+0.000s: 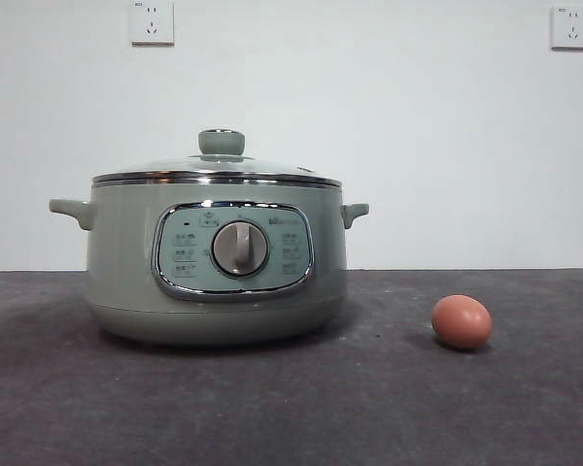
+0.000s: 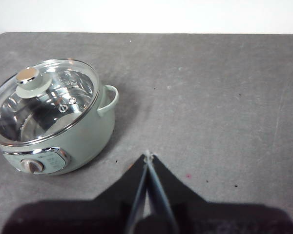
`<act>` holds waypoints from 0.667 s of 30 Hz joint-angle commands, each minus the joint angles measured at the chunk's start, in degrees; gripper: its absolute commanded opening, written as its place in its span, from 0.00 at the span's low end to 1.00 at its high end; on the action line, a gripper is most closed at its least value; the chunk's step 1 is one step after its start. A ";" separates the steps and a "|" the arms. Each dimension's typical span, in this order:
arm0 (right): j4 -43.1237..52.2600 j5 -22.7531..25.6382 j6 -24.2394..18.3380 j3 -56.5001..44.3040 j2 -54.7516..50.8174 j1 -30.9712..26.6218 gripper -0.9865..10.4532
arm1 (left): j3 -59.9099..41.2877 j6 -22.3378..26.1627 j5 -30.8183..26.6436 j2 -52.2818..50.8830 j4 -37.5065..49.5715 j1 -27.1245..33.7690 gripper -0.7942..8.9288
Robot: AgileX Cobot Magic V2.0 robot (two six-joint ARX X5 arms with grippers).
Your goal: Pick up the egg,open the lid,put the egg in the pot,close the lid
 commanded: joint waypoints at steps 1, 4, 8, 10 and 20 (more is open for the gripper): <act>0.20 -0.26 -0.37 0.09 -0.11 0.00 0.23 | 0.11 0.83 1.14 0.57 0.26 0.07 0.26; 0.17 -0.26 -0.31 0.09 -0.11 0.00 0.40 | 0.11 0.83 1.53 1.40 0.57 0.07 0.62; 0.15 -0.22 0.13 0.09 -0.07 0.00 0.57 | 0.11 0.81 1.51 1.73 1.11 0.07 0.72; -0.02 -0.22 0.11 0.09 0.17 0.00 0.61 | 0.11 0.81 1.53 1.75 1.57 0.07 0.72; -0.31 -0.26 0.13 0.09 1.38 0.00 0.61 | 0.31 0.68 2.16 3.39 2.38 0.04 0.72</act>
